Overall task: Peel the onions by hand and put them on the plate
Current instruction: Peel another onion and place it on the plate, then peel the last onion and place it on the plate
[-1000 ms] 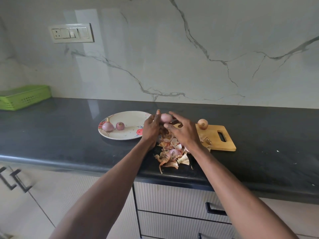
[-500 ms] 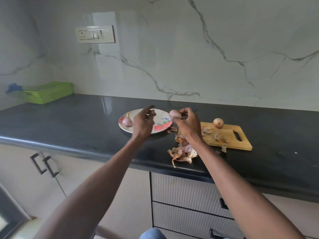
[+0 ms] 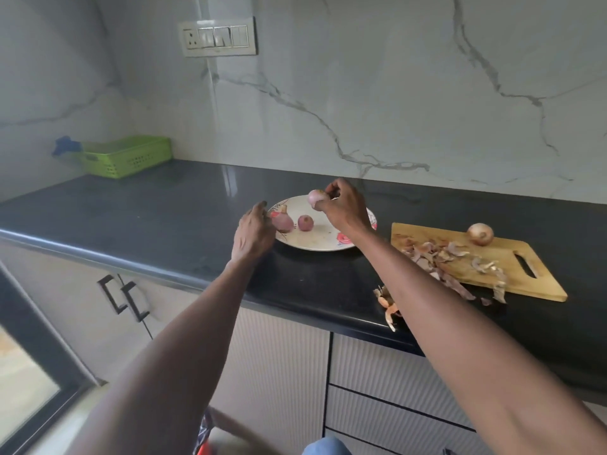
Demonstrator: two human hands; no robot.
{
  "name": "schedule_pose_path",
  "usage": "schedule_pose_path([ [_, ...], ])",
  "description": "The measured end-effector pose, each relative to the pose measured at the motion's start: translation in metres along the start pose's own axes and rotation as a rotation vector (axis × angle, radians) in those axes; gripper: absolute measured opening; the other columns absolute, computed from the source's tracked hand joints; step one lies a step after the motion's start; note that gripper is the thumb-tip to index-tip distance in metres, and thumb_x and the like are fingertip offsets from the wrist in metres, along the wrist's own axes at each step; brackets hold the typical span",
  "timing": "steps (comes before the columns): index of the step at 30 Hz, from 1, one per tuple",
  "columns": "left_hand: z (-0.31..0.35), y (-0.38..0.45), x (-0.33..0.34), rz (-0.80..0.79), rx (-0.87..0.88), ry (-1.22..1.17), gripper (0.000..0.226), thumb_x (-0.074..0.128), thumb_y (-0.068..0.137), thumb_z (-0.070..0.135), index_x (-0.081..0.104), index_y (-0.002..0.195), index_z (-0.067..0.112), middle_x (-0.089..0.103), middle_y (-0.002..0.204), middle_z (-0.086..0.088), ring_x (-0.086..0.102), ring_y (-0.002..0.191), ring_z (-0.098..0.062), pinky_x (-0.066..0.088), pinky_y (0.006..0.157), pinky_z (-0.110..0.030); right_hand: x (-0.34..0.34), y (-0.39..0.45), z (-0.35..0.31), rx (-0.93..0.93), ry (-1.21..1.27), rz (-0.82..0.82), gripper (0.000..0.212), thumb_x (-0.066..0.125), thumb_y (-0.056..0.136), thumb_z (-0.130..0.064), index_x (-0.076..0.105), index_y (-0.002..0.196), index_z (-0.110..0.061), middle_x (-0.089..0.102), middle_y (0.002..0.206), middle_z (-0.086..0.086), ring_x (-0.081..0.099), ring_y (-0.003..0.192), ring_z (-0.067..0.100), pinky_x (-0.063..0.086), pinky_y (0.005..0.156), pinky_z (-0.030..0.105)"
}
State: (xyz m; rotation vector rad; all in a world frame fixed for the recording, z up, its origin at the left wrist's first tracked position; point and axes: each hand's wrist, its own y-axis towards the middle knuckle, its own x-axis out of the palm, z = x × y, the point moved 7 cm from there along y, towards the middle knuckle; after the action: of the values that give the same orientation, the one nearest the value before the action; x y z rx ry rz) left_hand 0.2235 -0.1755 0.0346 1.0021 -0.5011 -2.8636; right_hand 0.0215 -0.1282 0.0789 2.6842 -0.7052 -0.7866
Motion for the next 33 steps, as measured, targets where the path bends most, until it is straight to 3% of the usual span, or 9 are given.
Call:
schedule_pose_path([
  [3,0.000,0.003,0.005,-0.017,0.028,0.042,0.038,0.038,0.099,0.012,0.056,0.132,0.009,0.059,0.138,-0.018,0.054,0.124,-0.036,0.042,0.096,-0.039,0.024,0.020,0.003,0.041,-0.034,-0.066,0.030,0.078,0.072,-0.026,0.056,0.085,-0.010,0.058,0.080,-0.001,0.050,0.070,0.018,0.035,0.058,0.031],
  [7,-0.003,0.008,0.006,0.006,0.018,0.080,0.038,0.037,0.099,0.013,0.056,0.132,0.010,0.061,0.136,-0.018,0.056,0.121,-0.037,0.042,0.092,-0.039,0.052,0.038,0.004,0.039,-0.115,-0.139,0.029,0.077,0.073,-0.021,0.061,0.094,-0.009,0.063,0.090,0.000,0.056,0.078,0.019,0.039,0.059,0.029],
  [12,-0.004,0.008,0.009,0.003,0.026,0.129,0.034,0.037,0.097,0.016,0.058,0.124,0.014,0.064,0.129,-0.015,0.057,0.113,-0.038,0.040,0.084,-0.038,0.080,0.042,0.012,0.043,-0.273,-0.282,0.018,0.073,0.076,-0.018,0.065,0.092,-0.019,0.068,0.102,0.003,0.063,0.094,0.024,0.050,0.077,0.033],
  [17,-0.001,0.006,0.008,0.012,0.040,0.162,0.033,0.038,0.097,0.015,0.057,0.123,0.011,0.063,0.126,-0.015,0.055,0.114,-0.037,0.044,0.088,-0.042,0.074,0.042,0.017,0.060,-0.221,-0.245,0.016,0.062,0.081,-0.017,0.073,0.093,-0.015,0.072,0.097,0.004,0.065,0.095,0.023,0.049,0.075,0.031],
  [20,0.005,0.002,0.008,0.014,0.089,0.206,0.038,0.039,0.099,0.017,0.053,0.134,0.011,0.058,0.136,-0.014,0.048,0.127,-0.033,0.040,0.097,-0.042,0.063,0.041,0.015,0.053,-0.217,-0.190,0.032,0.062,0.084,-0.019,0.069,0.115,-0.014,0.068,0.117,0.005,0.062,0.104,0.023,0.047,0.080,0.029],
  [22,0.010,-0.001,0.006,0.028,0.135,0.234,0.042,0.040,0.102,0.019,0.048,0.142,0.010,0.054,0.143,-0.014,0.043,0.133,-0.031,0.037,0.103,-0.042,0.054,0.037,0.011,0.025,-0.205,-0.158,0.035,0.061,0.086,-0.018,0.067,0.121,-0.012,0.067,0.120,0.006,0.059,0.100,0.019,0.040,0.077,0.025],
  [30,0.032,-0.024,-0.006,0.204,0.380,0.221,0.038,0.046,0.105,0.017,0.054,0.139,0.003,0.057,0.138,-0.018,0.049,0.126,-0.038,0.039,0.104,-0.045,-0.022,-0.021,-0.010,-0.189,-0.156,-0.001,0.020,0.061,0.088,-0.008,0.074,0.102,-0.008,0.074,0.100,0.004,0.066,0.093,0.017,0.050,0.081,0.025],
  [33,0.044,-0.047,-0.004,0.280,0.401,0.061,0.035,0.049,0.104,0.017,0.059,0.134,0.004,0.061,0.132,-0.017,0.052,0.122,-0.036,0.043,0.101,-0.045,-0.079,-0.045,-0.008,-0.252,-0.118,0.109,0.017,0.061,0.089,-0.009,0.076,0.098,-0.009,0.074,0.092,0.000,0.064,0.082,0.009,0.046,0.073,0.014],
])
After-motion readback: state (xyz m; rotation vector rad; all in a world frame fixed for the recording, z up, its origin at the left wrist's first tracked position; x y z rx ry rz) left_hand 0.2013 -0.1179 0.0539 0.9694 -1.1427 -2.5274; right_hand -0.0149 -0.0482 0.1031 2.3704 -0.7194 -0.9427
